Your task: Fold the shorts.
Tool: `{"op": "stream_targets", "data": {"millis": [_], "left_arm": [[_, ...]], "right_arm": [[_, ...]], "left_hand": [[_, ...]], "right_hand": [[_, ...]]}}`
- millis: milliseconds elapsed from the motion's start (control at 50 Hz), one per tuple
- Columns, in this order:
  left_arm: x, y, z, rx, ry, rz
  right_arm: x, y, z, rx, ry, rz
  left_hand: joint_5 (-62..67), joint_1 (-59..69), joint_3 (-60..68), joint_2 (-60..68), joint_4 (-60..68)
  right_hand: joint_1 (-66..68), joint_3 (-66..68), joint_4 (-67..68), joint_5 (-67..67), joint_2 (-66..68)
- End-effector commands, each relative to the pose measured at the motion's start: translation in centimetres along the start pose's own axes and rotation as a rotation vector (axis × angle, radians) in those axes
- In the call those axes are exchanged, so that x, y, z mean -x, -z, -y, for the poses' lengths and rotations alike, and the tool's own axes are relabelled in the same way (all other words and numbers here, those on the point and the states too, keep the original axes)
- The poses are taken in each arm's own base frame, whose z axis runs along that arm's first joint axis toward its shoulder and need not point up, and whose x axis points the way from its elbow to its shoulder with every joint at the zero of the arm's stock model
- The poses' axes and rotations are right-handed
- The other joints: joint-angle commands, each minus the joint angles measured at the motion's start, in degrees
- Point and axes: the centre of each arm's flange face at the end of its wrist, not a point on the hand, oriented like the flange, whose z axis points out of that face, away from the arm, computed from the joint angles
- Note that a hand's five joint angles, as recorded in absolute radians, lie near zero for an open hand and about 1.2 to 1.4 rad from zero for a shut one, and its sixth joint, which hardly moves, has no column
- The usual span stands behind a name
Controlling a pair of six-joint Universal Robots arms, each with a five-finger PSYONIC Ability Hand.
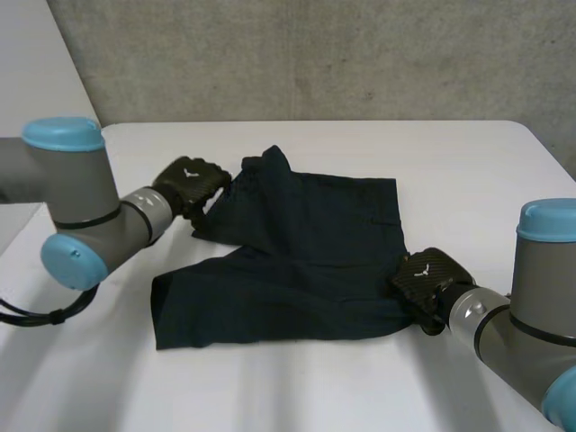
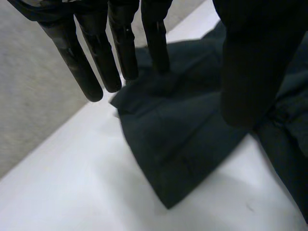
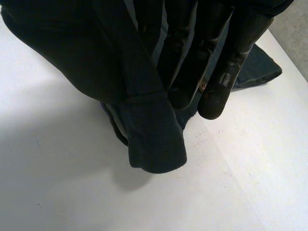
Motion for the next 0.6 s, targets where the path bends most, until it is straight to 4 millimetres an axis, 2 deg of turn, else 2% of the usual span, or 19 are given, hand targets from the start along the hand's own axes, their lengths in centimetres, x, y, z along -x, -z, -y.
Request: {"op": "stream_targets", "data": {"millis": [20,240,420,560,600], "left_arm": [[-0.3,-1.9,-1.2,-0.005,-0.003,-0.036],[-0.9,-3.3,-2.5,0.004,-0.019,-0.049],[-1.1,-4.2,-3.5,0.013,-0.11,-0.049],[-0.5,-5.0,-4.2,0.035,-0.123,0.004],[-0.4,-5.1,-4.4,0.047,-0.123,0.024]], "right_arm": [[0.1,0.0,-0.1,0.0,0.0,-0.001],[0.1,-0.3,-0.2,-0.001,0.0,-0.003],[0.1,-0.4,-0.3,-0.001,0.001,-0.003],[0.1,-0.4,-0.3,-0.001,0.001,-0.003],[0.1,-0.5,-0.3,0.001,0.0,-0.003]], "left_hand": [[5.23,5.39,5.45,5.45,5.23],[5.23,5.39,5.45,5.45,5.23],[7.41,7.57,7.63,7.63,7.41],[18.5,18.66,18.73,18.73,18.51],[27.56,27.72,27.79,27.79,27.57]], "right_hand": [[23.89,11.75,11.68,13.69,12.96],[23.89,11.75,11.68,13.69,12.96],[23.89,11.75,11.68,13.69,12.96],[23.89,11.75,11.68,13.69,12.96],[23.89,11.75,11.68,13.69,12.96]]}}
